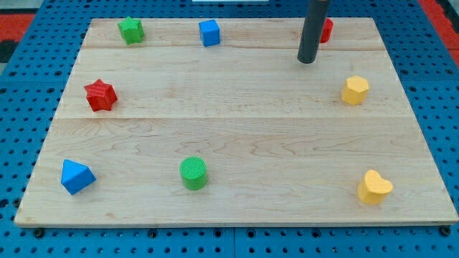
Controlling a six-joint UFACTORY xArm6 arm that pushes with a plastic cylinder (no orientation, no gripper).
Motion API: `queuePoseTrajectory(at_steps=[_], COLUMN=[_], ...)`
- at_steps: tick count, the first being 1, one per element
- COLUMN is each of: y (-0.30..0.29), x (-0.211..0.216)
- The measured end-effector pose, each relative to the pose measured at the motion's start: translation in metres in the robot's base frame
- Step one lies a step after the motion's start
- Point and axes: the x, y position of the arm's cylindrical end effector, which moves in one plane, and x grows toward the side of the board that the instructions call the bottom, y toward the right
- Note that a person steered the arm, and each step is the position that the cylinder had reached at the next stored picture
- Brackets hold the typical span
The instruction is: Move your arm to the top left of the yellow hexagon
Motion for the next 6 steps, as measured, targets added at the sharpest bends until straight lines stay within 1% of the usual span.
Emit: queuePoseTrajectory(at_steps=[2, 3, 6], y=[0.003, 0.003, 0.01], x=[0.0, 0.013, 0.023])
